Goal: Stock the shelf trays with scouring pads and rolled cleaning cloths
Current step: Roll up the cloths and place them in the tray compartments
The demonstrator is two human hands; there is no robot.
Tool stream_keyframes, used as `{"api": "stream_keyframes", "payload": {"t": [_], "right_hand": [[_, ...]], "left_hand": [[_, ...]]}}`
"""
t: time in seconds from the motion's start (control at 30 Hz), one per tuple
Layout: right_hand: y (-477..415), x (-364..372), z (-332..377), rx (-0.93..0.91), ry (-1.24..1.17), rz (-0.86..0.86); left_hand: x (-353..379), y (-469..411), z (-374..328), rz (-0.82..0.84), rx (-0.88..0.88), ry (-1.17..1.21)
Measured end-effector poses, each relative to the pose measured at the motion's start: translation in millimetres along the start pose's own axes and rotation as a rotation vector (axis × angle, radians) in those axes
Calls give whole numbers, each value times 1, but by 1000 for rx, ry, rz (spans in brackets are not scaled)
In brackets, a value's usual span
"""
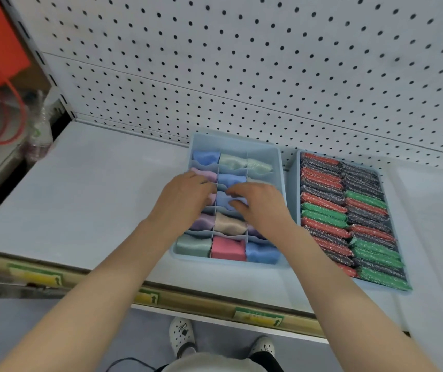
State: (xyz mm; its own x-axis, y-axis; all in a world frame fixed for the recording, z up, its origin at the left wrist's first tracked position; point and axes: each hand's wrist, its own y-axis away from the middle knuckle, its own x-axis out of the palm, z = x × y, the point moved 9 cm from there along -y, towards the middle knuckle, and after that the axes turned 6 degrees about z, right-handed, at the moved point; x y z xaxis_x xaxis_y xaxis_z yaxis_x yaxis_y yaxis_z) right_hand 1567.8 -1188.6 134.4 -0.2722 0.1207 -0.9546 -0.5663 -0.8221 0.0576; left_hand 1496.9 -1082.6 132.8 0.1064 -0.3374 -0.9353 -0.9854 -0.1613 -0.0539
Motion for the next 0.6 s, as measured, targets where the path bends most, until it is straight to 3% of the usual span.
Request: {"api": "stream_keyframes", "payload": {"t": [0.07, 0.17, 0.27, 0.47, 0.6], "right_hand": [[15, 0, 4, -42, -40, 18], [26, 19, 15, -78, 92, 169], [21, 31, 20, -39, 126, 235], [14, 42, 18, 32, 315, 229], [24, 26, 13, 35, 51, 183]], "left_hand": [[0, 15, -8, 36, 29, 8], [12, 27, -18, 101, 90, -104], [22, 24, -16, 108, 51, -182], [13, 22, -23, 109, -10, -217], [15, 28, -17, 48, -15, -107]]}}
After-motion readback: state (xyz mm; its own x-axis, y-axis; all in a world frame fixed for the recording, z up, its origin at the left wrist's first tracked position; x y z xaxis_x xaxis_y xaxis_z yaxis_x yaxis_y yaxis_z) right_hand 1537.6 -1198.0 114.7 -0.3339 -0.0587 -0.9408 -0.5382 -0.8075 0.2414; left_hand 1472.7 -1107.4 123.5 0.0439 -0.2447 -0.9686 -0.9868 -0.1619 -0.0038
